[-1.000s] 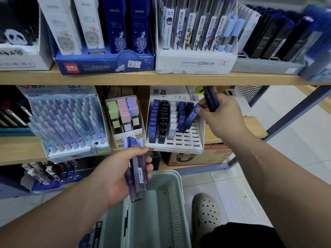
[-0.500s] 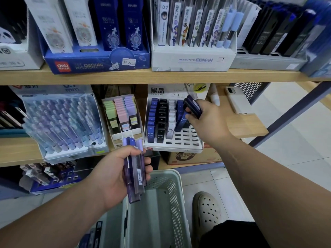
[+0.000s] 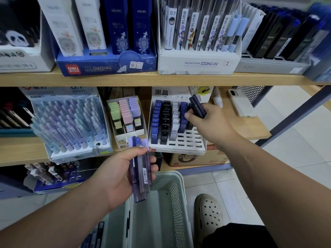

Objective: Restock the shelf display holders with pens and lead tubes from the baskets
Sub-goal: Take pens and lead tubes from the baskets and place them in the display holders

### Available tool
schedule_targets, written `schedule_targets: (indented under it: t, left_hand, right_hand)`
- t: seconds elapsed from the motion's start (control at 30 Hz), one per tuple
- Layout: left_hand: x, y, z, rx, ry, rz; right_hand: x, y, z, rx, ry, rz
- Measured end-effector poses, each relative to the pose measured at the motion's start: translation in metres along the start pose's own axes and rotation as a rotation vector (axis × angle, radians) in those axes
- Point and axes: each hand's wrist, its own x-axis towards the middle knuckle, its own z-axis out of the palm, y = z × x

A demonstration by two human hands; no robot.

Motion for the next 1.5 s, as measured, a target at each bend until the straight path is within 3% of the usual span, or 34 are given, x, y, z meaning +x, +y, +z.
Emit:
schedule_targets:
  t: [0.2,0.5,0.67,1.03,1.23,1.5]
  left_hand:
    - [-0.005,0.001,0.004,0.032,-0.049,0.048]
    - [-0.011,-0.004,0.012,0.110,-0.230,0.056]
    - [-0.011,-0.006,0.010,0.112,-0.215,0.041]
    - [-0.006,-0.007,0.009,0.109,-0.171,0.005]
    - [-0.009,-0.002,0.004,0.127,-0.140,0.021]
    - [-0.013,0.004,-0.001,0.054,-0.075,0.076]
  right_hand:
    - [-0.024,-0.018,0.001,0.333,-0.359,0.221]
    - [-0.056,-0.042,0.030,0.423,-0.500,0.213]
    - [-0.052,-0.040,0.025,0.427,-0.548,0.272]
    - [-0.051,-0.040,0.028,0.343,-0.528,0.321]
    - [-0.043,-0.043,0.030,0.497,-0.335,0.348]
    - [-0.037,-0.052,0.032,0.618,-0.384,0.401]
